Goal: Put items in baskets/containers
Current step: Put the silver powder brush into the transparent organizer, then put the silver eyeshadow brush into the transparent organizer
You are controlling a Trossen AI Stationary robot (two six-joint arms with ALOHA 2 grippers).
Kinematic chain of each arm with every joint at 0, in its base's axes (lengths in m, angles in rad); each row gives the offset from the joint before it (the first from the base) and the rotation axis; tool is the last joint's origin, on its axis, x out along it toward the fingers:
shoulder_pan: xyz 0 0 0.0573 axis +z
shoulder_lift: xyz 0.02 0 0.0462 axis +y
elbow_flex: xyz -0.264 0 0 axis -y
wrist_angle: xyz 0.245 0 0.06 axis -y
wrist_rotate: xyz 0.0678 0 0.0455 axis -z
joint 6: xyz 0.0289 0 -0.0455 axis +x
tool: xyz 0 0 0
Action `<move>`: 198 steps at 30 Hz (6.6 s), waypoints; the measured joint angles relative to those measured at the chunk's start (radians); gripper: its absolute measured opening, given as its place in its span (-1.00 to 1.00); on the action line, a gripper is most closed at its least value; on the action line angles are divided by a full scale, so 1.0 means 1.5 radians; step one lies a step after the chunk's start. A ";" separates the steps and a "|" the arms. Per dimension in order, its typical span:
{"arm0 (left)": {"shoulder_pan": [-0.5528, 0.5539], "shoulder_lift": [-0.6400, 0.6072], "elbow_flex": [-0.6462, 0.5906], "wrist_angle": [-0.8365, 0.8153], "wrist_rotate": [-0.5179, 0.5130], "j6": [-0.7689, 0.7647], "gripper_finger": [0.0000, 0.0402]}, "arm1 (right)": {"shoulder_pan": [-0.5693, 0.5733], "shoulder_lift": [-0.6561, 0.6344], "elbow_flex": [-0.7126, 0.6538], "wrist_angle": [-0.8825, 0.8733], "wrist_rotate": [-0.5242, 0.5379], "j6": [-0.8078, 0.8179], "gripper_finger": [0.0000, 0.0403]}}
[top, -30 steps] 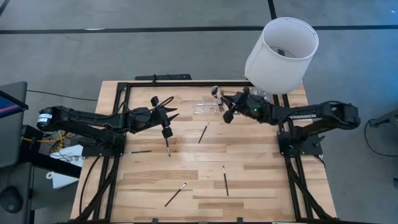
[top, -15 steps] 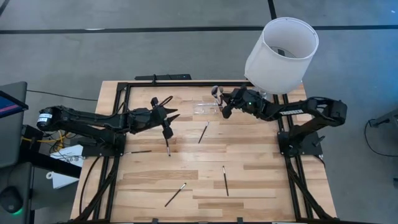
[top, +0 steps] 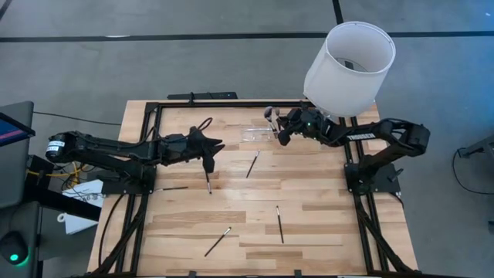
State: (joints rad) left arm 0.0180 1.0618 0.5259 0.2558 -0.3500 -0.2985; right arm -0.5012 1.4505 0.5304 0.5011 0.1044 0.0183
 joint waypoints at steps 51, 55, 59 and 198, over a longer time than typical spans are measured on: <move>0.003 0.000 0.000 0.010 0.074 0.104 -0.49 | 0.462 -0.098 0.093 -0.359 0.445 0.141 -0.60; 0.004 0.000 0.000 0.026 0.072 0.130 -0.49 | 0.488 -0.074 0.135 -0.407 0.459 0.191 -0.60; 0.005 0.000 0.000 0.053 0.072 0.132 -0.49 | 0.499 -0.053 0.143 -0.431 0.459 0.224 -0.60; -0.057 0.226 0.147 -0.417 0.113 0.700 -0.97 | 0.373 -0.052 0.143 -0.209 0.368 -0.152 -0.60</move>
State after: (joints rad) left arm -0.0677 1.4009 0.7460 -0.3704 -0.1808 0.7509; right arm 0.0586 1.3724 0.7448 0.1874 0.6567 -0.2096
